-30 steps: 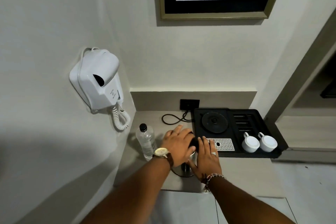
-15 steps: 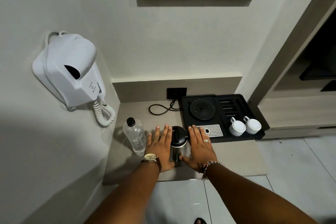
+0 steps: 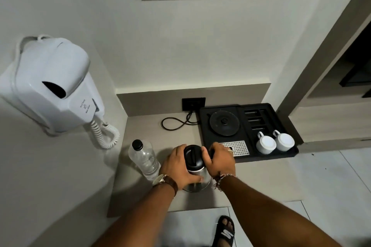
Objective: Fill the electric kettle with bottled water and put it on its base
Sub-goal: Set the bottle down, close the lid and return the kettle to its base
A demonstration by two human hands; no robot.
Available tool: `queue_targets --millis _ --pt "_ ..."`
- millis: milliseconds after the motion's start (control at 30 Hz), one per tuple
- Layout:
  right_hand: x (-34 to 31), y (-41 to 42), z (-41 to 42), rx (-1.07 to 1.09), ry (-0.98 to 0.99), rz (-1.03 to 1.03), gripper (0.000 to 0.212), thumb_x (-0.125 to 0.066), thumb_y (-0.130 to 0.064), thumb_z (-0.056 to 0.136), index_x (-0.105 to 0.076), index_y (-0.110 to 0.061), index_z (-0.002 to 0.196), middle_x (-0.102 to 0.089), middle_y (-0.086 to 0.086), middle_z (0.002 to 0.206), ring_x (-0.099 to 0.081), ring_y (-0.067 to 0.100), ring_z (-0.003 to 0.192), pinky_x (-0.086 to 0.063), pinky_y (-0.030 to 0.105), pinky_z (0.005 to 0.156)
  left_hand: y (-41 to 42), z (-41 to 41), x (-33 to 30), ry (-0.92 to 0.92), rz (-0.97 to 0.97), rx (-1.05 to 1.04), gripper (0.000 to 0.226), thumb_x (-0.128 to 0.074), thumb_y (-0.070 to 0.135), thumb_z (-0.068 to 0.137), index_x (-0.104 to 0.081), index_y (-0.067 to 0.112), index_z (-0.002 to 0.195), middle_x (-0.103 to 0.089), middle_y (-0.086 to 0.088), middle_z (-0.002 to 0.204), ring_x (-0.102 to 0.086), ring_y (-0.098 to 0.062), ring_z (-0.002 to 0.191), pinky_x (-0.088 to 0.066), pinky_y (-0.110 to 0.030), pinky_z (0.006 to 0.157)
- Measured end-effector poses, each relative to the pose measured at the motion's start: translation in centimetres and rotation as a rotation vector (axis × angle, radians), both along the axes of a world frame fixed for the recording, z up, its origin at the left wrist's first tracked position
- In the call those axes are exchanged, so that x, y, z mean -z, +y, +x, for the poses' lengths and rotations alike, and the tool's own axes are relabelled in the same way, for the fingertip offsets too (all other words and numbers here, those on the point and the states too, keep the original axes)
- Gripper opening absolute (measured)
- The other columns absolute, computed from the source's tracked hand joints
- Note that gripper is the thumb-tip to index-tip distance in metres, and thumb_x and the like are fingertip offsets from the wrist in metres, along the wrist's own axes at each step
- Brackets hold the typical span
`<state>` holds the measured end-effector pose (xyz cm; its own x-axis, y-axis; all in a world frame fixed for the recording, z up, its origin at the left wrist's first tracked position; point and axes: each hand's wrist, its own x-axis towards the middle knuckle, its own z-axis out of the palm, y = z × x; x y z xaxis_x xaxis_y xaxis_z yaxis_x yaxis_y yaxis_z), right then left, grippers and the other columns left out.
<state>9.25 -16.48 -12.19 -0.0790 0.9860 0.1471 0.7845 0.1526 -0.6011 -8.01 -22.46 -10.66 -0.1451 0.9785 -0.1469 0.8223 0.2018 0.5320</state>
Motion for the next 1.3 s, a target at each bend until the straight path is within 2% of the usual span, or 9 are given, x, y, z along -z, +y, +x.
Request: queue_targets --millis 167,333,467,567,700,933,1033,1167,1300 --pt "-3.5 4.2 0.7 -0.026 0.112 0.031 0.046 -0.04 -0.066 0.087 -0.053 -0.023 0.074 -0.057 -0.002 0.068 -0.056 0.026 0.073 -0.038 0.034 0.064 2.9 0.9 -5.7 0.025 0.041 -0.007 0.123 -0.085 0.074 0.035 -0.037 0.036 0.142 -0.055 0.008 0.137 -0.057 -0.017 0.119 -0.053 -0.035 0.096" --pt "-9.4 11.1 2.7 0.016 0.188 0.156 0.051 -0.043 -0.065 0.086 -0.053 -0.018 0.068 -0.058 -0.001 0.058 -0.057 0.028 0.062 -0.036 0.033 0.06 9.4 3.3 -12.2 0.12 0.157 0.003 0.119 -0.083 0.077 0.034 -0.042 0.036 0.138 -0.059 0.008 0.129 -0.061 -0.019 0.111 -0.054 -0.038 0.091" --pt "-11.9 17.6 5.6 0.019 0.187 0.189 0.048 -0.046 -0.064 0.087 -0.05 -0.02 0.067 -0.057 -0.005 0.058 -0.055 0.024 0.06 -0.037 0.032 0.06 15.8 6.5 -14.5 0.08 0.182 0.009 0.119 -0.086 0.075 0.033 -0.041 0.037 0.136 -0.057 0.01 0.126 -0.062 -0.019 0.107 -0.056 -0.038 0.087" --pt "-11.8 21.1 7.6 0.026 0.157 0.19 0.045 -0.046 -0.064 0.087 -0.045 -0.024 0.066 -0.053 -0.008 0.057 -0.052 0.023 0.059 -0.037 0.033 0.064 19.7 8.4 -13.9 0.057 0.165 0.012 0.124 -0.086 0.075 0.032 -0.039 0.034 0.138 -0.056 0.009 0.129 -0.062 -0.019 0.106 -0.057 -0.039 0.087" --pt "-9.4 24.2 9.7 0.031 0.129 0.163 0.043 -0.049 -0.061 0.089 -0.045 -0.024 0.068 -0.047 -0.01 0.056 -0.049 0.022 0.057 -0.038 0.033 0.063 23.2 9.9 -10.7 0.037 0.12 0.021 0.128 -0.085 0.078 0.031 -0.037 0.035 0.142 -0.057 0.011 0.13 -0.061 -0.016 0.106 -0.052 -0.031 0.082" --pt "-5.0 25.2 10.8 0.013 0.158 0.078 0.038 -0.047 -0.063 0.091 -0.047 -0.03 0.072 -0.047 -0.014 0.058 -0.056 0.022 0.064 -0.037 0.032 0.066 25.3 10.7 -7.1 -0.056 0.057 0.05 0.124 -0.093 0.064 0.038 -0.041 0.034 0.146 -0.057 0.011 0.136 -0.059 -0.015 0.118 -0.053 -0.041 0.099" --pt "-4.1 25.7 11.0 0.014 0.181 0.081 0.037 -0.048 -0.063 0.092 -0.05 -0.03 0.074 -0.05 -0.013 0.063 -0.056 0.022 0.068 -0.04 0.034 0.071 25.6 10.9 -6.2 -0.038 0.058 0.046 0.13 -0.092 0.067 0.039 -0.037 0.03 0.151 -0.053 0.008 0.143 -0.055 -0.016 0.126 -0.049 -0.04 0.105" --pt "-4.2 26.3 10.9 -0.013 0.178 0.101 0.038 -0.047 -0.064 0.092 -0.045 -0.032 0.072 -0.046 -0.015 0.059 -0.053 0.023 0.066 -0.035 0.033 0.072 26.1 10.6 -6.1 -0.041 0.032 0.051 0.137 -0.093 0.069 0.039 -0.031 0.028 0.155 -0.048 0.005 0.15 -0.051 -0.018 0.132 -0.045 -0.04 0.109" --pt "-3.8 26.8 11.1 0.014 0.186 0.09 0.04 -0.047 -0.065 0.092 -0.048 -0.03 0.073 -0.049 -0.013 0.062 -0.055 0.026 0.071 -0.036 0.034 0.072 26.7 10.4 -6.0 -0.045 0.031 0.07 0.137 -0.096 0.064 0.041 -0.03 0.027 0.155 -0.048 0.004 0.15 -0.05 -0.018 0.133 -0.04 -0.032 0.107"
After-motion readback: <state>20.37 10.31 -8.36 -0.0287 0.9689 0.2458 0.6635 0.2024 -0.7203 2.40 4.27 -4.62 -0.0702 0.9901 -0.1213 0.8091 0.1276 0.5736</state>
